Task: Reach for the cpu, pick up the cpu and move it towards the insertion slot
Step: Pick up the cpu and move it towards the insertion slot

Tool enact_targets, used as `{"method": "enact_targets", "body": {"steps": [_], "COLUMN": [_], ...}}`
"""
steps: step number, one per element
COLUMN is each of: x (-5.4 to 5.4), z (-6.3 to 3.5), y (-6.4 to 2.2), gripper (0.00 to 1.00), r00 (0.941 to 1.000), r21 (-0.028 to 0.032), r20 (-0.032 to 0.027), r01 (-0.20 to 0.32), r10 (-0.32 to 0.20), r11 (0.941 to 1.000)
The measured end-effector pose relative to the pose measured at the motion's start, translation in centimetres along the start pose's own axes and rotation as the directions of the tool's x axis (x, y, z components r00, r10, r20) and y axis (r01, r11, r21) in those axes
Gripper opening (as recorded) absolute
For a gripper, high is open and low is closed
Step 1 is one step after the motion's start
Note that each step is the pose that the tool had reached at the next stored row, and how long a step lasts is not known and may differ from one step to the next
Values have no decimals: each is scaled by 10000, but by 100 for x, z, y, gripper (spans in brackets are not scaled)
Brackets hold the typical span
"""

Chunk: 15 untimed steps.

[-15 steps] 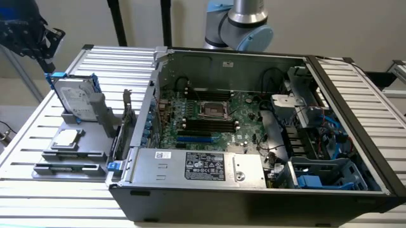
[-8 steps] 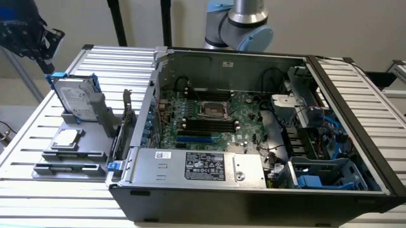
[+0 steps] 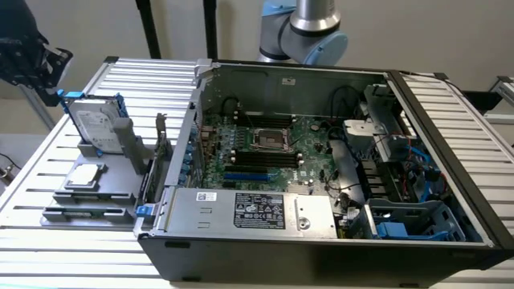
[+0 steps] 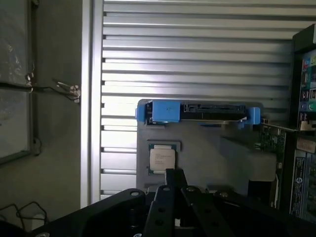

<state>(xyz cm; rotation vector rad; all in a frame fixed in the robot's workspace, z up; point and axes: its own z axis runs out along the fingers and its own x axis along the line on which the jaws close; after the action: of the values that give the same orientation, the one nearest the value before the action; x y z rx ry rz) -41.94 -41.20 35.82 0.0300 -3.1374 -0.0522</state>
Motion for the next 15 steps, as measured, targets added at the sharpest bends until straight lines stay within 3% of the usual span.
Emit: {"method": "enact_targets", "body": {"steps": [5,10,13,15], "x": [2,1,1,1], "z": [25,46,48,51], "y": [-139,-145,-145,-145], "gripper": [11,11,18,30], "r00": [10000,10000,10000,10000], "r21": [110,126,125,124], "r20": [-3,-5,-4,-3], "r01": [-1,-2,-2,-1], "r10": [1,2,2,1], "r11": [9999,9999,9999,9999]}}
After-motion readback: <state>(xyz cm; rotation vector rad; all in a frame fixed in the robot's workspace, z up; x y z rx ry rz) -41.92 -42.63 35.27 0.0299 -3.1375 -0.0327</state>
